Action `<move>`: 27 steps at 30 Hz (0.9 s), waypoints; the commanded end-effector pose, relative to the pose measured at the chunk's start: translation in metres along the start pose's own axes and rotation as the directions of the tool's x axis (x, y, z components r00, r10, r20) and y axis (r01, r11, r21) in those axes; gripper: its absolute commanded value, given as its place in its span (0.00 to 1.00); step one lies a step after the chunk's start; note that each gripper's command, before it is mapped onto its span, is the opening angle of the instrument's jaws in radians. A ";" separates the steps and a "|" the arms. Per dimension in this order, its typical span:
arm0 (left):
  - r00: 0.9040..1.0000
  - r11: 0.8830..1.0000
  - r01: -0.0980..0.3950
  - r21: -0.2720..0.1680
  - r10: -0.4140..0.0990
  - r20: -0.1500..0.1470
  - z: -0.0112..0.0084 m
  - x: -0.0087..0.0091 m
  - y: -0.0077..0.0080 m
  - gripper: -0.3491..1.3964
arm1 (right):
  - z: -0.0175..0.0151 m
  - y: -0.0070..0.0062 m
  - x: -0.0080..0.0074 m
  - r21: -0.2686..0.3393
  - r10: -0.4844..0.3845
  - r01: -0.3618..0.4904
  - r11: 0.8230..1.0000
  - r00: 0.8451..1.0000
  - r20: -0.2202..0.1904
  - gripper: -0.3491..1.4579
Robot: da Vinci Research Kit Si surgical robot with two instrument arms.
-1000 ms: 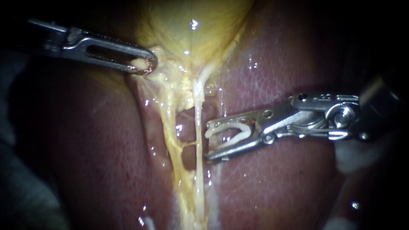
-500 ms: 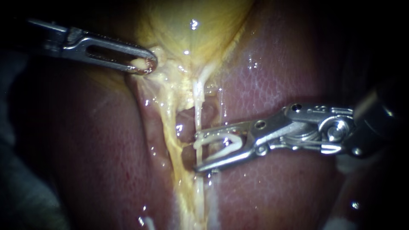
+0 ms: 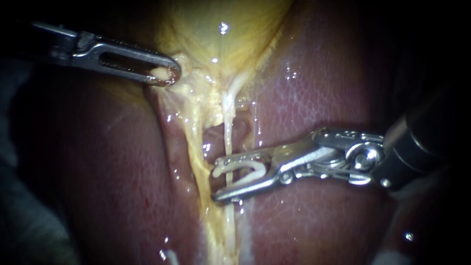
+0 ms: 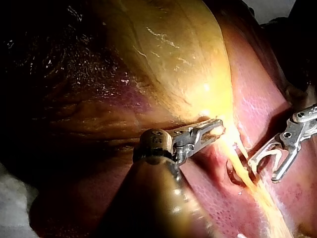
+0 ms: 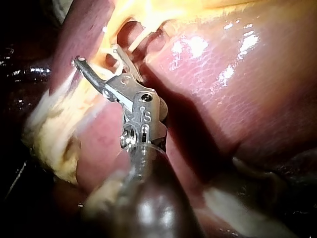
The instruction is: Clipping first clip left tube
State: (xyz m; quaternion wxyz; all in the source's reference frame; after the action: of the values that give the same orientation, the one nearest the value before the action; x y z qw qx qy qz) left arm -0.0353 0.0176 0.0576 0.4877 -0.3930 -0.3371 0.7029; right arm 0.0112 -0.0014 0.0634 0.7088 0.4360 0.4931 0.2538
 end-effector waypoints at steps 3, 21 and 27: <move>1.000 1.000 0.000 0.000 0.000 0.000 0.0000 0.0000 0.0000 0.00 | 0.0003 0.0011 -0.0010 -0.005 -0.002 0.002 1.000 1.000 0.002 0.47; 1.000 1.000 0.000 0.000 0.000 0.000 0.0000 -0.0001 0.0000 0.00 | 0.0019 0.0027 -0.0012 -0.014 -0.001 0.001 1.000 1.000 -0.002 0.47; 1.000 1.000 0.000 0.000 0.000 0.000 0.0000 -0.0001 0.0000 0.00 | 0.0031 0.0030 -0.0011 -0.007 -0.002 0.002 1.000 1.000 -0.006 0.47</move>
State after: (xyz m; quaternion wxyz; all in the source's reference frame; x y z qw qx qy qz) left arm -0.0353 0.0176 0.0576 0.4878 -0.3931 -0.3370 0.7029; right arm 0.0141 -0.0020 0.0671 0.7078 0.4328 0.4959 0.2565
